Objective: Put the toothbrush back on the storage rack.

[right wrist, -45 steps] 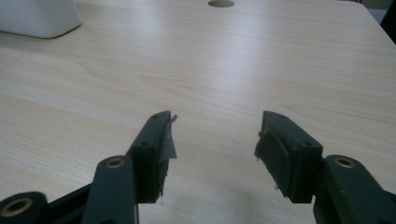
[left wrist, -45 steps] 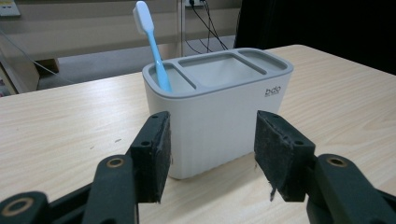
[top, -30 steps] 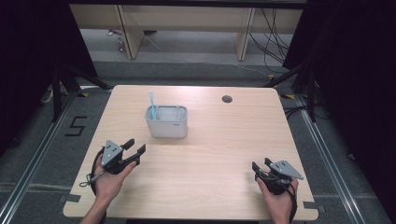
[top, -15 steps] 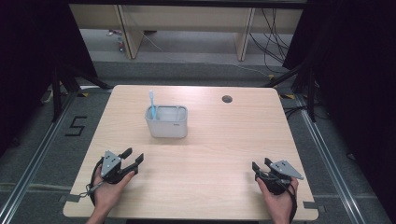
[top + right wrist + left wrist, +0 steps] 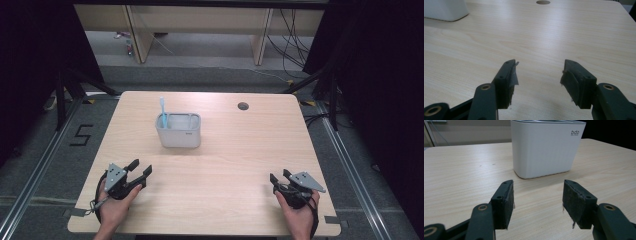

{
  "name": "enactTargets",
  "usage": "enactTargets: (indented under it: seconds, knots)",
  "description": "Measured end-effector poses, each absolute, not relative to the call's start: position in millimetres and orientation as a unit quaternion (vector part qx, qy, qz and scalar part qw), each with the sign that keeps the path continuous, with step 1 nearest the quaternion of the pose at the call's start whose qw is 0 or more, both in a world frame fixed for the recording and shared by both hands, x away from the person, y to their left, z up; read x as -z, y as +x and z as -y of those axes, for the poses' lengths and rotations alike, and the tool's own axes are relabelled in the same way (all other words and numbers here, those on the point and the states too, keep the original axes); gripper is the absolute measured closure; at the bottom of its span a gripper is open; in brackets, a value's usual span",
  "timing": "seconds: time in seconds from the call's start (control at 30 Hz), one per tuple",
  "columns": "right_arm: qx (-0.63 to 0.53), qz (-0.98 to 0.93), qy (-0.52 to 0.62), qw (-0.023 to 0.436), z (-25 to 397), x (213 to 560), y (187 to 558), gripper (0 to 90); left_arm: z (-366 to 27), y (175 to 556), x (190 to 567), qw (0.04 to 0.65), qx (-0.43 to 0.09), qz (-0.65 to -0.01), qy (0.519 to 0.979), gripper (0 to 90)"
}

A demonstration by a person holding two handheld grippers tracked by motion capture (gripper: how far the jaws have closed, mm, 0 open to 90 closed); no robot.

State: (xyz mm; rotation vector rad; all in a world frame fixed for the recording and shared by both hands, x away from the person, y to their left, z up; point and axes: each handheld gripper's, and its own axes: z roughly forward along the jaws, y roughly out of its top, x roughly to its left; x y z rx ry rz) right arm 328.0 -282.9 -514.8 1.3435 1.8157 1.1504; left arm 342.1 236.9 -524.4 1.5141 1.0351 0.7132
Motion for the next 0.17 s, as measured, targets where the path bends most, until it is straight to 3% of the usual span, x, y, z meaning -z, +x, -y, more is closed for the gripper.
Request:
enactTargets:
  seconds: [0.17]
  knots:
    - [-0.434,-0.681,0.513,0.291,284.8,513.6,326.5,44.8,-237.8,341.1,523.7,0.549,-0.298,-0.445,0.641,42.8]
